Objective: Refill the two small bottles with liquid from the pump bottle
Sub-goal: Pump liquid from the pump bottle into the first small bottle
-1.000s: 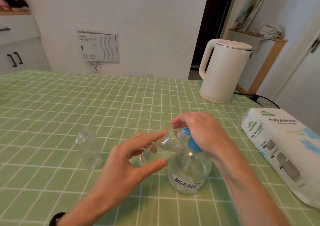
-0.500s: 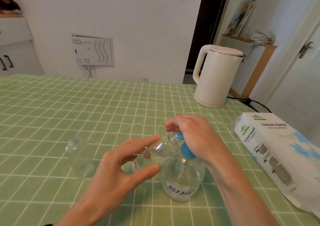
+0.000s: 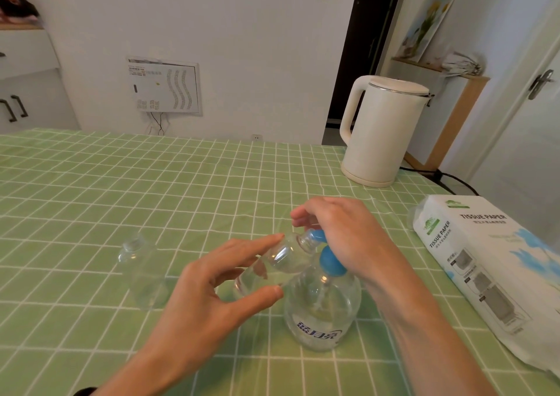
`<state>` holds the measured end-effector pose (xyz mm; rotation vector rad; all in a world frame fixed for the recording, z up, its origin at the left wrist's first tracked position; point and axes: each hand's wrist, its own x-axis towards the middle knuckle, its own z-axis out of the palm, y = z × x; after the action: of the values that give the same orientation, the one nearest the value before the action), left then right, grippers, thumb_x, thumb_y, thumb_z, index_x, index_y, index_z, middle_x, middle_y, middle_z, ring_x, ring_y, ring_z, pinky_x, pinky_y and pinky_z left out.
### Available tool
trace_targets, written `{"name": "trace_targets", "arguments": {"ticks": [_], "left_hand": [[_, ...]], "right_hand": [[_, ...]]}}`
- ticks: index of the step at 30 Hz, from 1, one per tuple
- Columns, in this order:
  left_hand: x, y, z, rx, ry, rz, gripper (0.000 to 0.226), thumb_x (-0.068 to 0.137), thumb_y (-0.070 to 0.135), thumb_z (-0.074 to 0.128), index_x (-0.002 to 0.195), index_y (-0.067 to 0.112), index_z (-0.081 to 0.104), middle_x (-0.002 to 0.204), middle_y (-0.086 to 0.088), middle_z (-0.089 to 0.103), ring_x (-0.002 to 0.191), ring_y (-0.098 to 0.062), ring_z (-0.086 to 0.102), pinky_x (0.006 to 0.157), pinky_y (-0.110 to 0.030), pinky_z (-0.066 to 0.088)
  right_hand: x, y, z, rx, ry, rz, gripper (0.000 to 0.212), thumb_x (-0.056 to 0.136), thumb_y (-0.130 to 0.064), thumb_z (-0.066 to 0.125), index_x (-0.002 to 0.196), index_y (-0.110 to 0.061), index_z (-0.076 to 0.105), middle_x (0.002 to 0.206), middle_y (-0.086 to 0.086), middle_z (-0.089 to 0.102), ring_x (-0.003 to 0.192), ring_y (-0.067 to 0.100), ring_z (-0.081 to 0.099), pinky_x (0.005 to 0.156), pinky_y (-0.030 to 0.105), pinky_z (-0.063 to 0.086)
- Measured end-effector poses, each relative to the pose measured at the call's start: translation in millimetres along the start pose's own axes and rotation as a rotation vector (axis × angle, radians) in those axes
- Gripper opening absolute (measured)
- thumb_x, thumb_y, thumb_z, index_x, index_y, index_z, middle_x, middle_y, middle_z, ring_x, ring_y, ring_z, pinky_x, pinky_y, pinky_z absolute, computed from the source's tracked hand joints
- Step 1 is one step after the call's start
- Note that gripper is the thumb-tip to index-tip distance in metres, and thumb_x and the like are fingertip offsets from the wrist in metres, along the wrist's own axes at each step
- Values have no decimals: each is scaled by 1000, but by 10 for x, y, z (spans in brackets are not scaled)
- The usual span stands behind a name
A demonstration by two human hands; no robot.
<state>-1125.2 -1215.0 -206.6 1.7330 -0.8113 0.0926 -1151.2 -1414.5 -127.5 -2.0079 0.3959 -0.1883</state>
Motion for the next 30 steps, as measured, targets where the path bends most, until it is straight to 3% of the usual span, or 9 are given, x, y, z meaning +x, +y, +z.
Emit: {"name": "trace_targets", "arguments": {"ticks": [5,11,15,22,26,30], "left_hand": [[4,3,-10,16,-3,-5,56,76,49,80,130,55,66,121,12,76,111,-22,73,101,-51,56],[-6,17,-13,14,-4,0,57,77,49,80,131,54,66,123,11,75,112,-22,72,101,-50,56],[-6,10,-16,21,-4,4,57,77,49,80,132,55,65,124,13,75,115,-22,72,101,-49,56],[5,-3,-19,47,-3,7,58,76,50,80,131,56,64,122,18,75,114,-16,71,101,-44,56],[-8,15,-11,35,-5,5,57,77,50,80,132,54,65,123,16,75,114,-20,71,101,-50,56],[-10,3,-15,36,-1,10,57,77,50,80,132,56,64,123,15,75,115,-20,71,102,-46,56]], "right_hand": [[3,-12,4,20,-59,45,31,101,-21,52,94,-24,82,99,-13,80,100,1,70,80,20,46],[-6,-12,3,24,-24,13,32,103,-25,51,94,-24,81,101,-12,80,105,4,70,89,25,49],[-3,-11,-17,22,5,-9,30,101,-29,54,90,-26,81,100,-15,79,103,2,69,85,25,48],[7,20,16,16,-21,27,33,102,-23,52,90,-26,82,97,-13,81,103,4,71,91,27,50],[-8,30,19,14,-16,26,33,103,-24,51,91,-25,81,99,-13,80,104,3,70,89,24,49],[-8,3,2,43,28,-3,32,101,-27,53,89,-26,82,97,-14,80,101,2,71,90,27,51]]}}
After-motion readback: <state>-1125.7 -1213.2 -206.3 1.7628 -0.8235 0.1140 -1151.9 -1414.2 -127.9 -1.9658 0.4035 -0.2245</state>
